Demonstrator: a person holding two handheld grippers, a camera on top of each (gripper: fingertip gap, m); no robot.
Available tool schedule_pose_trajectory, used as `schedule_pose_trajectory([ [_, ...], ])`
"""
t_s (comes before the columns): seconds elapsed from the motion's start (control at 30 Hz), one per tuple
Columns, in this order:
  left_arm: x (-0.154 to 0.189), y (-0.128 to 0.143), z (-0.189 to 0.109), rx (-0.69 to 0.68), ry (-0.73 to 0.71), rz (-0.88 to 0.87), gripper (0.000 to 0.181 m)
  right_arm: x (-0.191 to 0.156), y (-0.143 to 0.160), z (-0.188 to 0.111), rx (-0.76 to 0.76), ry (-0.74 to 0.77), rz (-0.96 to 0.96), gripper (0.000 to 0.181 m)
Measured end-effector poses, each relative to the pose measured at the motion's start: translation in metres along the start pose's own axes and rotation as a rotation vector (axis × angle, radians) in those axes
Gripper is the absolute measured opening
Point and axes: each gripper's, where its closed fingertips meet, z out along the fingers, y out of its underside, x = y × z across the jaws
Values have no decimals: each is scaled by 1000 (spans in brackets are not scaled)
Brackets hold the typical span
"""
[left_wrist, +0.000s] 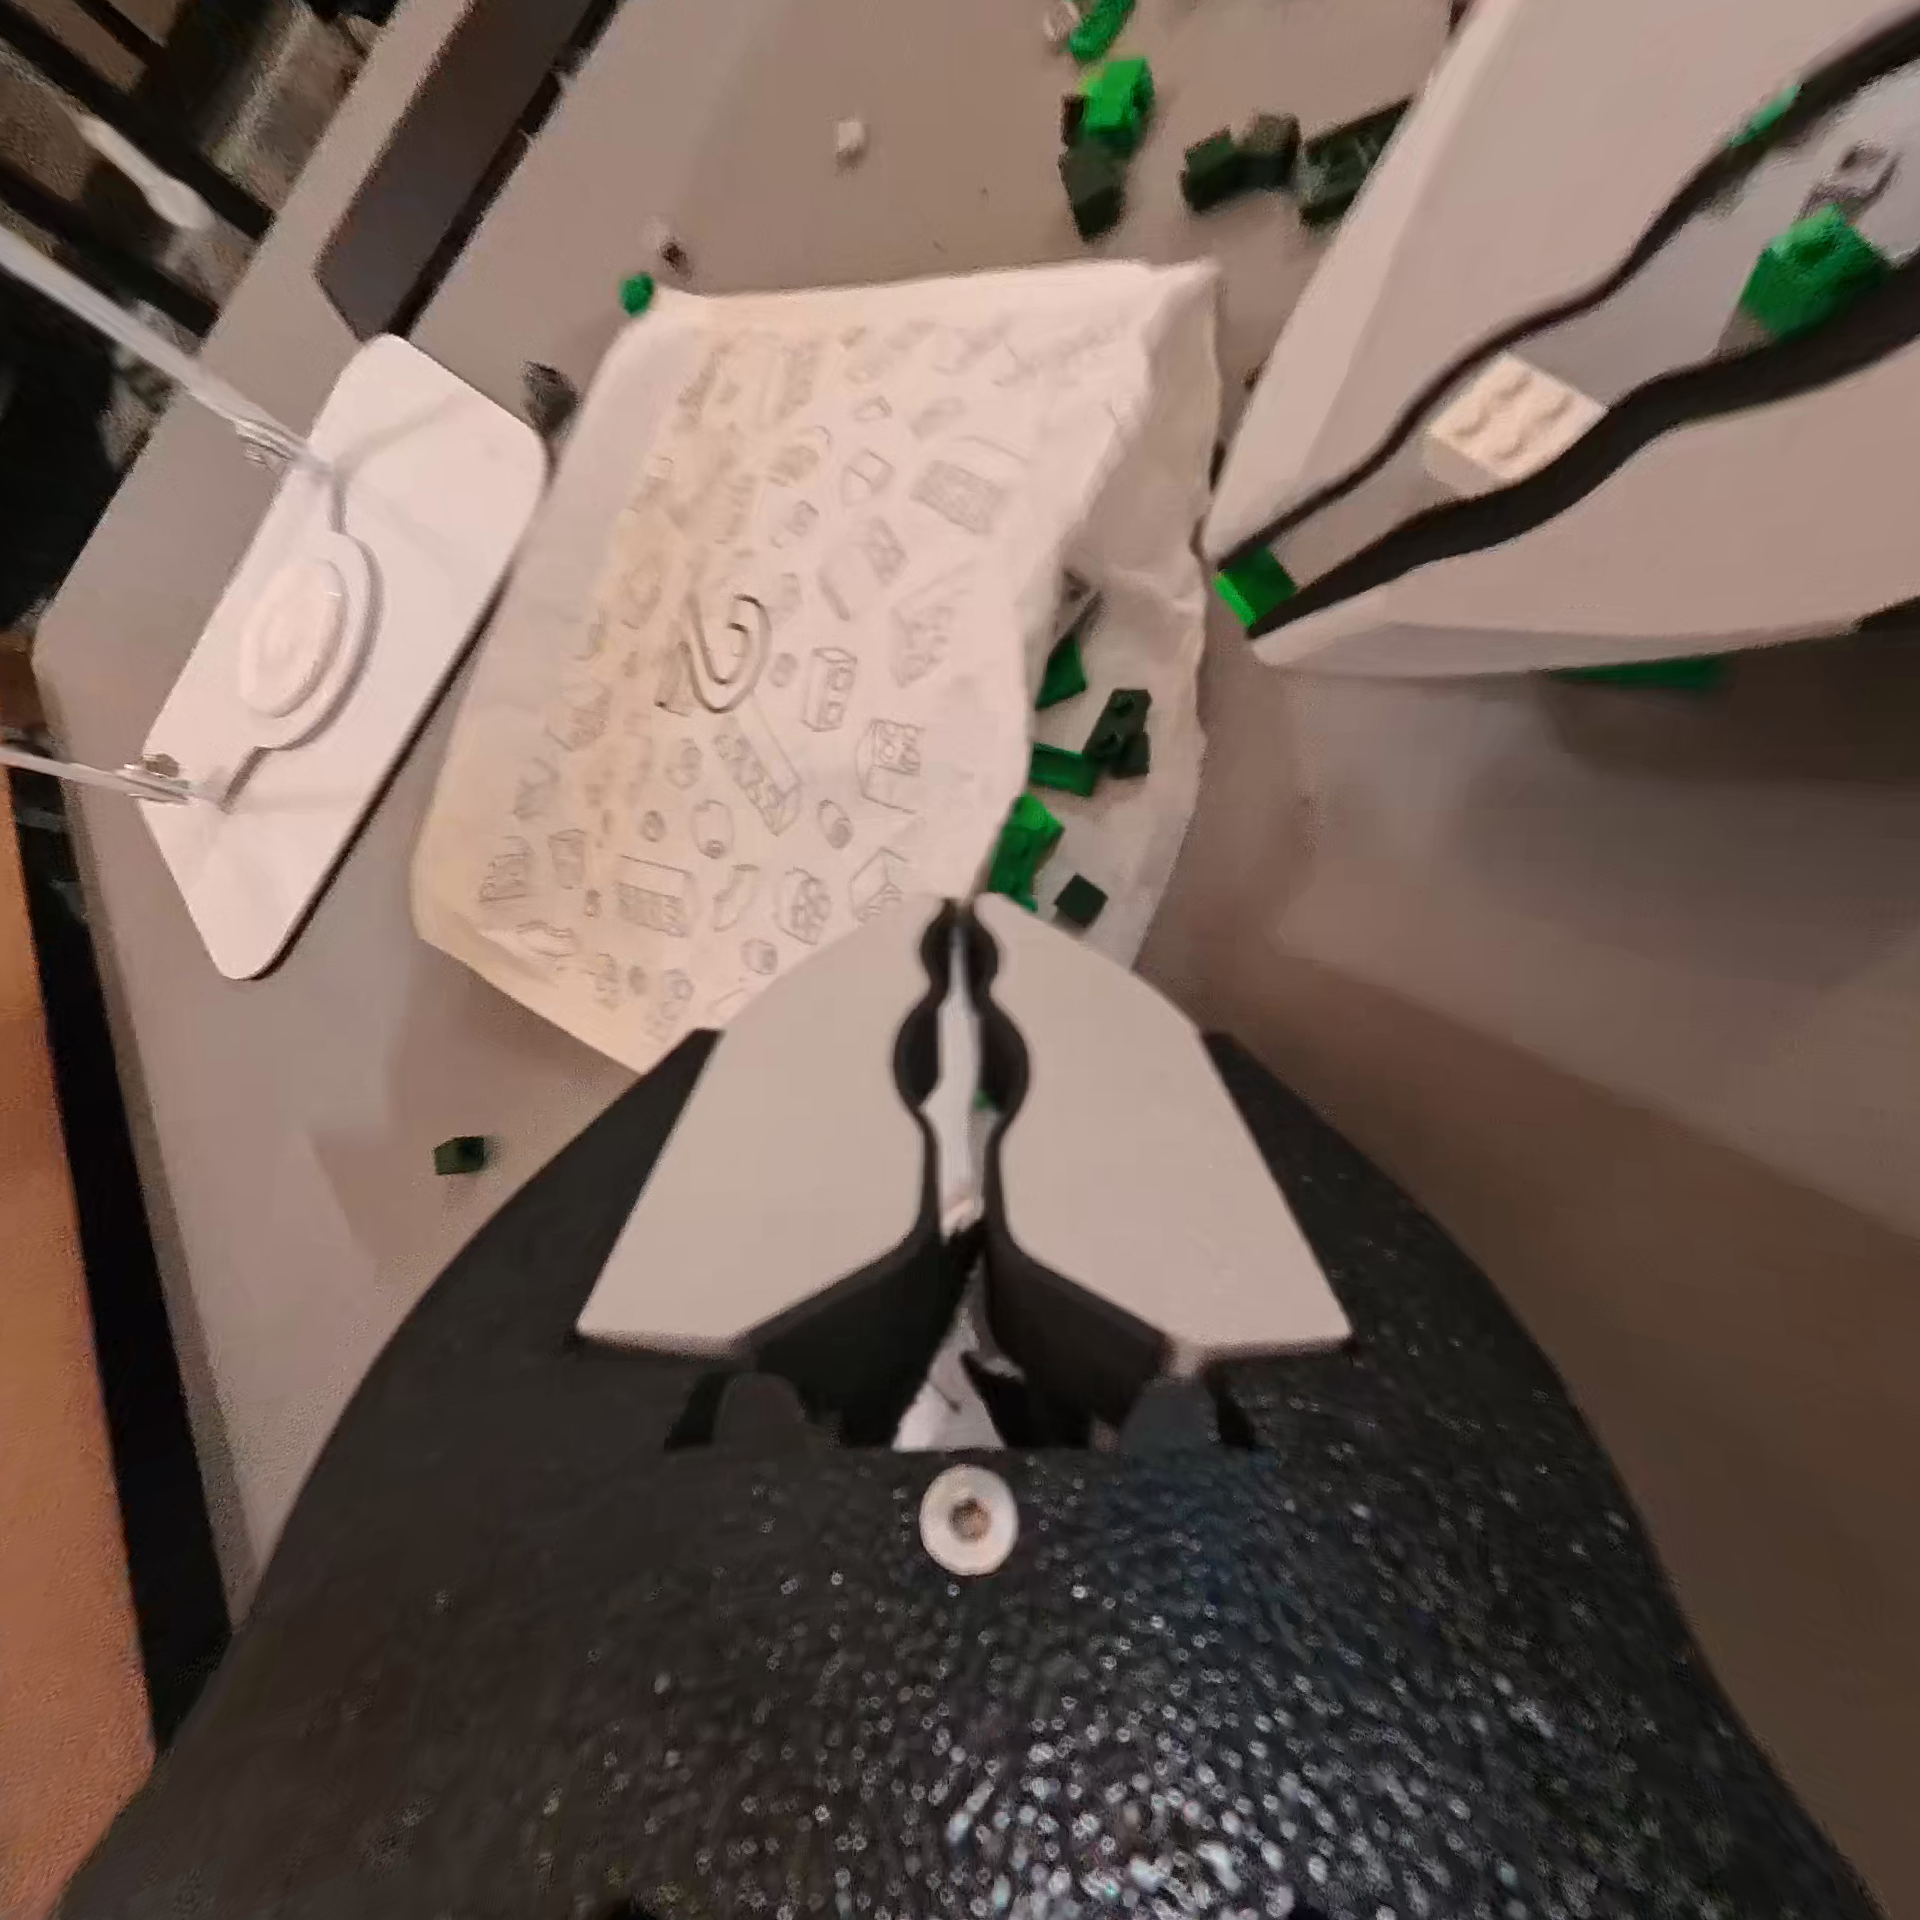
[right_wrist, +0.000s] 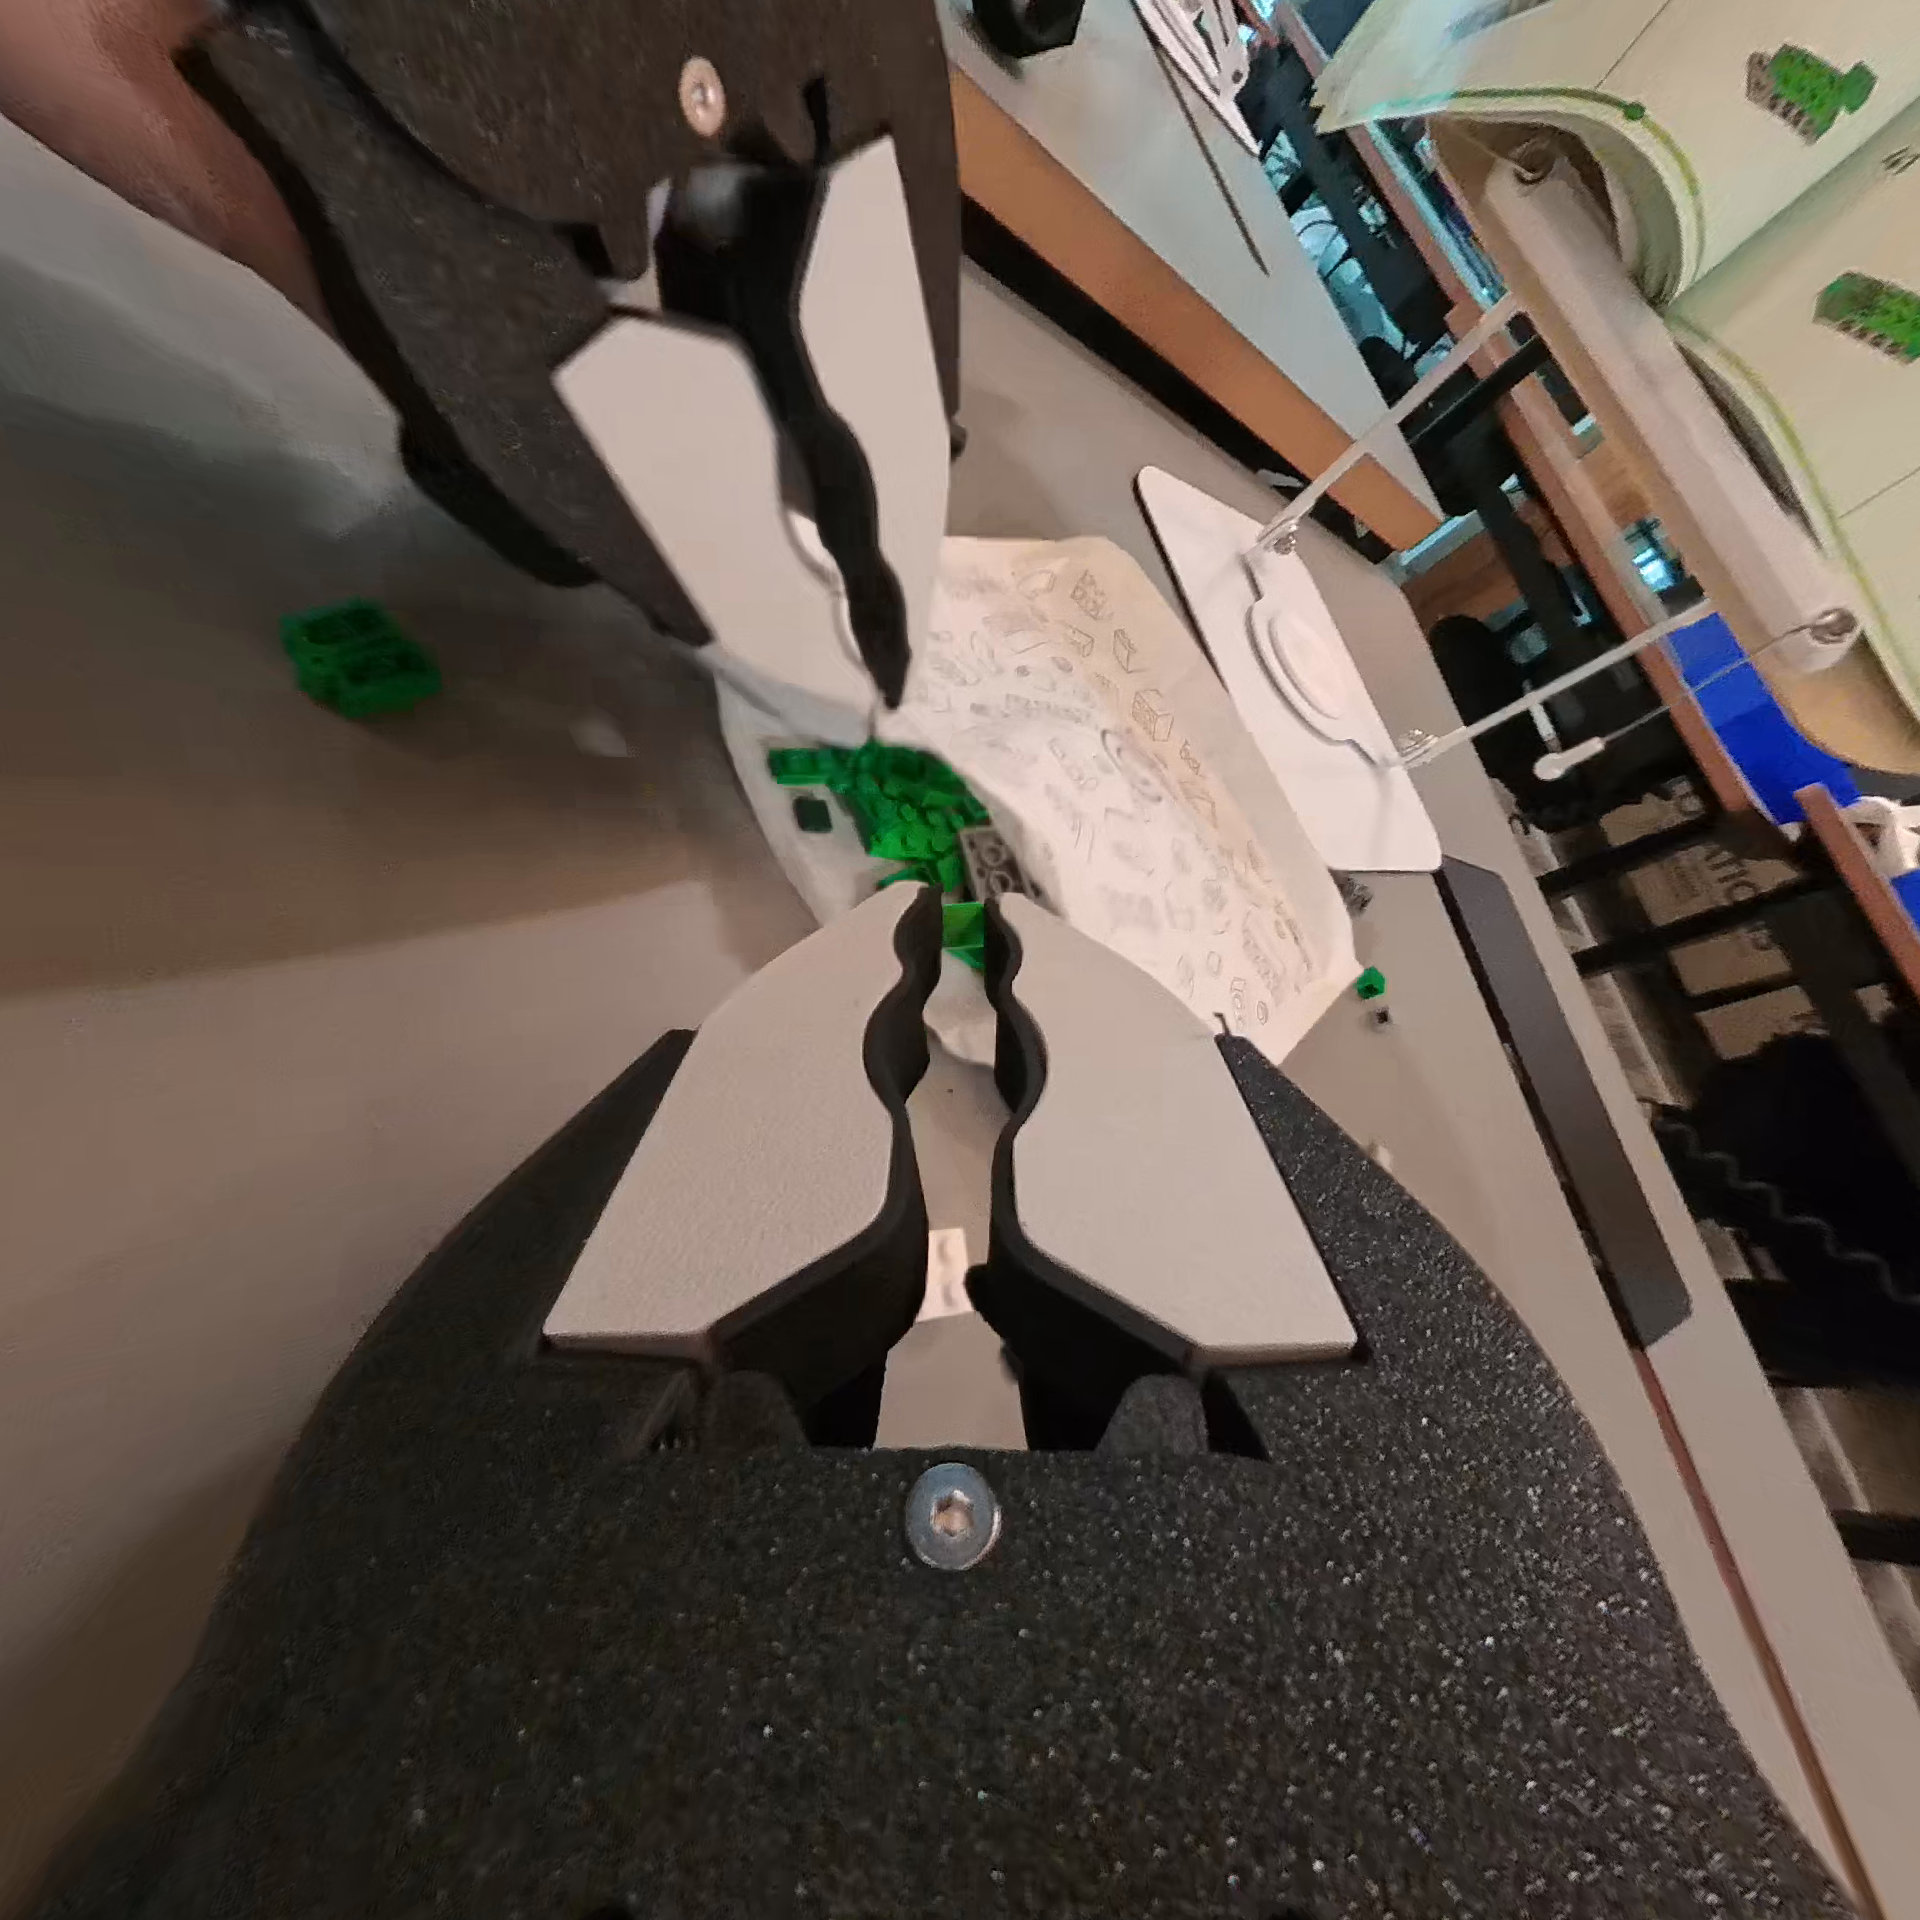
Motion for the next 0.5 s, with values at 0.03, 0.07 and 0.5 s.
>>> schedule_pose_trajectory([
  [0.03, -4, -3, -2, 26, -7, -16, 0, 0, -2, 1, 10, 3, -17, 7],
  [0.07, -5, -5, -4, 40, 8, -52, 0, 0, -5, 1, 21, 12, -38, 7],
  [0.5, -32, -48, -28, 171, 156, -358, 0, 19, -14, 20, 5, 130, -53, 13],
])
